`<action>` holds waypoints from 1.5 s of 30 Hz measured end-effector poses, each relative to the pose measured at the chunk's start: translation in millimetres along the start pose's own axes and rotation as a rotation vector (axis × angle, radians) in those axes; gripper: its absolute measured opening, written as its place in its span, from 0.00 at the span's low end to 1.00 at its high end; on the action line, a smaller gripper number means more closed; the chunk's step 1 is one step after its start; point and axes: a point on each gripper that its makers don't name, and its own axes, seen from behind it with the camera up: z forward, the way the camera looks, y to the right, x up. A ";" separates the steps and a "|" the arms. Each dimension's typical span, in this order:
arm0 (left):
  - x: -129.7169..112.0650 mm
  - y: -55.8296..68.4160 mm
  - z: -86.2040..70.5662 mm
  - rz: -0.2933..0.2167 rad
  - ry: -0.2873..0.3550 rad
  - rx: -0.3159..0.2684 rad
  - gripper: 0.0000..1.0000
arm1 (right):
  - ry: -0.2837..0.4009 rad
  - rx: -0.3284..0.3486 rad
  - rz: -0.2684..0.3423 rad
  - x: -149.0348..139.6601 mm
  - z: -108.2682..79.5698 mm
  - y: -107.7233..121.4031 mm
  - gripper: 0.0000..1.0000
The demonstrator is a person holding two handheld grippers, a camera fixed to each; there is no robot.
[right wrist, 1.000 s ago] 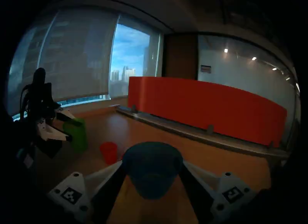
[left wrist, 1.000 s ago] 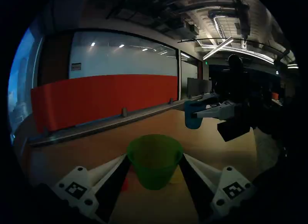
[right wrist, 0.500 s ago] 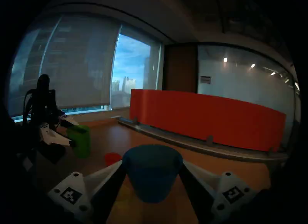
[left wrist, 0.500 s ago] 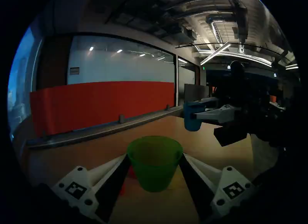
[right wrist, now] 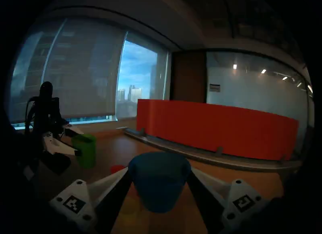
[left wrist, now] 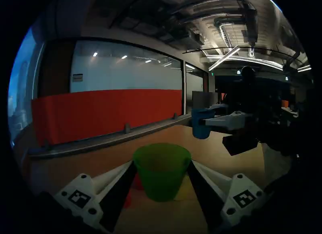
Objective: Pour water
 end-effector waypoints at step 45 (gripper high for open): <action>-10.4 39.4 17.4 0.012 0.012 -0.134 0.86 | 0.028 0.095 -0.300 45.3 14.1 -47.1 0.91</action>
